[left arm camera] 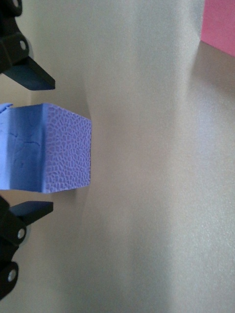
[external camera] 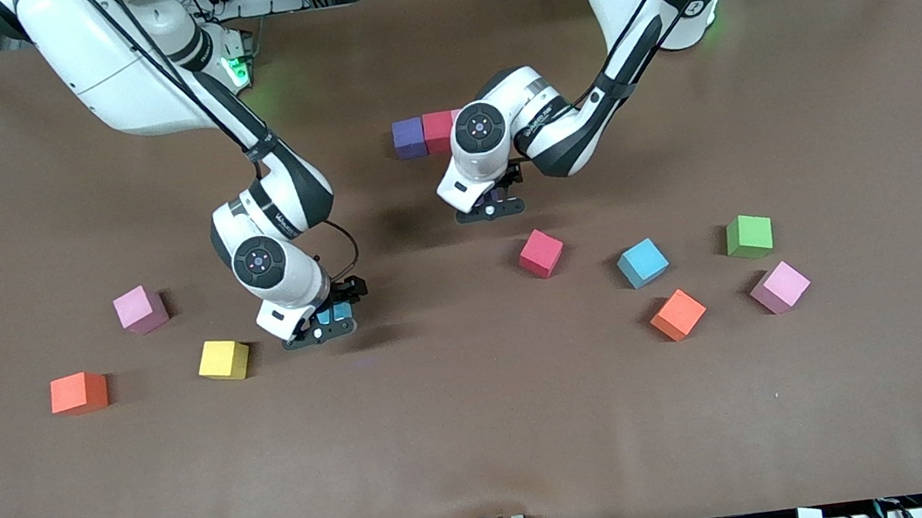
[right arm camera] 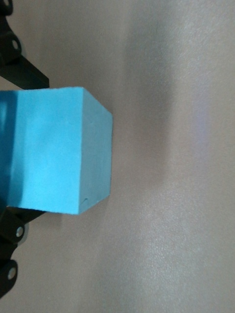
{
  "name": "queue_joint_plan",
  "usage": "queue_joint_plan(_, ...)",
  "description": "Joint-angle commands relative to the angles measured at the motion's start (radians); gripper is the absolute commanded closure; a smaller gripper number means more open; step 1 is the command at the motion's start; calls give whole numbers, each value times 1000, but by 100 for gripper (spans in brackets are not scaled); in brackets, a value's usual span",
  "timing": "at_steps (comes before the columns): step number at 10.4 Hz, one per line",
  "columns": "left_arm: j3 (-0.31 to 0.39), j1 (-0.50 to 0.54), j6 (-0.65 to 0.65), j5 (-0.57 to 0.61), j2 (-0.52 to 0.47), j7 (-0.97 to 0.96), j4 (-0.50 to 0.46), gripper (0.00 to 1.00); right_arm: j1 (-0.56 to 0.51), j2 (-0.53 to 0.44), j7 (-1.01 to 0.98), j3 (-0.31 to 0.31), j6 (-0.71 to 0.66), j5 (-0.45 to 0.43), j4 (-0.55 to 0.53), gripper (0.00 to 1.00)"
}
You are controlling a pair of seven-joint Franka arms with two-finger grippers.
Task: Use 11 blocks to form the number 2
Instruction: 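Lower the purple cube beside the yellow cube with the left gripper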
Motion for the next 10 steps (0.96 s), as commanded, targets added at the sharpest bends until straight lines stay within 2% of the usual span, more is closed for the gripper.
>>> queue_joint_plan(1, 5, -12, 4, 26, -5, -49, 13, 0, -10, -37, 1, 8, 8, 8, -36, 0)
queue_joint_plan(6, 6, 2, -3, 53, -50, -70, 9, 0, -10, -37, 3, 8, 8, 8, -35, 0)
queue_joint_plan(8, 6, 16, -35, 53, -99, -72, 7, 0, -10, -37, 3, 8, 8, 8, -35, 0)
queue_joint_plan(9, 6, 33, -52, 55, -126, -58, 7, 0, -12, -37, 3, 8, 8, 8, -35, 13)
queue_joint_plan(10, 5, 69, -65, 70, -144, -37, 6, 0, -15, -37, 4, 8, 8, 8, -35, 65)
